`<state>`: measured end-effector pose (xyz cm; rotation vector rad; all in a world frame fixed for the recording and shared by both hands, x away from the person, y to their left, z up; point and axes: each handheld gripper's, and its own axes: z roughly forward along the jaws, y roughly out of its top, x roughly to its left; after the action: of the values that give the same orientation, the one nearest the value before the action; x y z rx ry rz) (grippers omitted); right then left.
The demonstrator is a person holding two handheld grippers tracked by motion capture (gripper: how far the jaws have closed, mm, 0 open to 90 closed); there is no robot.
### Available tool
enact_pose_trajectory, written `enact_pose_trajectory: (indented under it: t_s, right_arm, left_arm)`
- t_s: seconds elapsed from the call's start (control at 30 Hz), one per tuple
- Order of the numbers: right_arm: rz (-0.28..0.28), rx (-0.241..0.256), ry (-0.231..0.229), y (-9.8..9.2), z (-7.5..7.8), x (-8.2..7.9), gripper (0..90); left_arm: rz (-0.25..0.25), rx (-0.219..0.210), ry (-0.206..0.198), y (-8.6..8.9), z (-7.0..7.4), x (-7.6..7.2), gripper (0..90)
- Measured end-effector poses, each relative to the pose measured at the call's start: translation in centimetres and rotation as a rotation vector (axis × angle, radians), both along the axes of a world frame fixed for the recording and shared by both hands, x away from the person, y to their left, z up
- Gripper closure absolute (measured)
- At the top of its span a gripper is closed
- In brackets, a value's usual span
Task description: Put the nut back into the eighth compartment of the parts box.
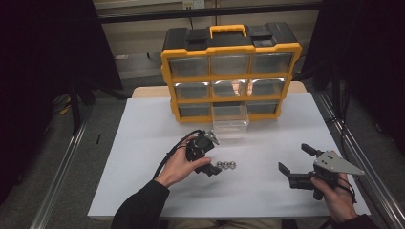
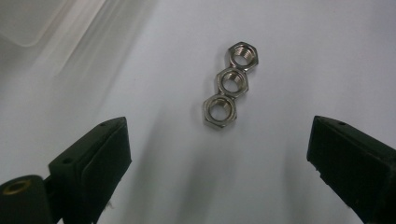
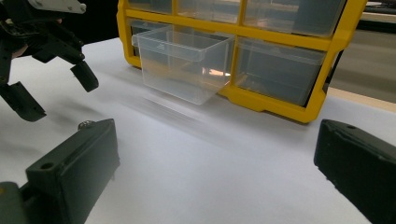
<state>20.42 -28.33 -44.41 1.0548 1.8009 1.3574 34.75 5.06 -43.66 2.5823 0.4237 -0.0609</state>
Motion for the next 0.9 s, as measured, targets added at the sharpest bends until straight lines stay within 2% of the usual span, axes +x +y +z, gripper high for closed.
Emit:
enact_pose_trajectory:
  t_s: [0.13,0.23,0.27,0.3,0.4,0.5,0.57,0.6,0.63,0.73,0.77,0.8,0.83,0.87,0.9]
  right_arm:
    - [-0.001,-0.002,-0.005,-0.1,0.0,0.0,0.0]
    - [-0.005,-0.003,-0.004,0.0,0.0,0.0,0.0]
    - [-0.003,-0.002,-0.003,0.0,0.0,0.0,0.0]
    - [-0.002,-0.003,-0.002,0.0,0.0,0.0,0.0]
    - [-0.003,-0.004,-0.002,0.0,0.0,0.0,0.0]
    - [0.004,-0.006,-0.001,0.0,0.0,0.0,0.0]
    - [0.007,-0.005,0.000,0.0,0.0,0.0,0.0]
    - [0.006,-0.005,-0.002,0.1,0.0,0.0,0.0]
    - [0.006,-0.006,-0.003,0.1,0.0,0.1,0.0]
    - [0.008,-0.006,-0.002,0.1,0.0,0.1,0.0]
    - [0.009,-0.005,-0.002,0.1,0.0,0.0,0.0]
    - [0.009,-0.005,-0.002,0.1,0.0,0.0,0.0]
    - [0.009,-0.005,-0.002,0.1,0.0,0.0,0.0]
    - [0.010,-0.005,-0.002,0.1,0.0,0.1,0.0]
    - [0.009,-0.006,-0.002,0.1,0.0,0.1,0.0]
  left_arm:
    - [-0.027,0.032,0.000,-0.5,0.2,0.3,6.2]
    - [-0.010,0.043,0.005,-0.9,0.1,0.3,5.5]
    - [-0.030,0.060,0.003,-1.0,0.1,0.4,5.4]
    - [-0.022,0.054,0.015,-1.1,-0.1,0.3,5.4]
    - [-0.043,0.081,0.019,-1.4,-0.2,0.5,5.7]
    - [-0.037,0.081,0.049,-1.7,-0.4,0.5,7.9]
    - [-0.055,0.102,0.048,-1.8,-0.5,0.7,10.7]
    - [-0.044,0.101,0.053,-1.9,-0.5,0.6,10.8]
    - [-0.056,0.115,0.052,-2.0,-0.5,0.7,11.6]
    - [-0.043,0.119,0.066,-2.2,-0.6,0.9,17.6]
    - [-0.050,0.133,0.053,-2.3,-0.5,1.0,18.1]
    - [-0.040,0.119,0.066,-2.3,-0.6,1.0,19.7]
    - [-0.048,0.124,0.071,-2.4,-0.5,1.2,22.3]
    - [-0.029,0.123,0.075,-2.6,-0.6,1.0,23.7]
    - [-0.054,0.135,0.075,-2.6,-0.5,1.2,24.4]
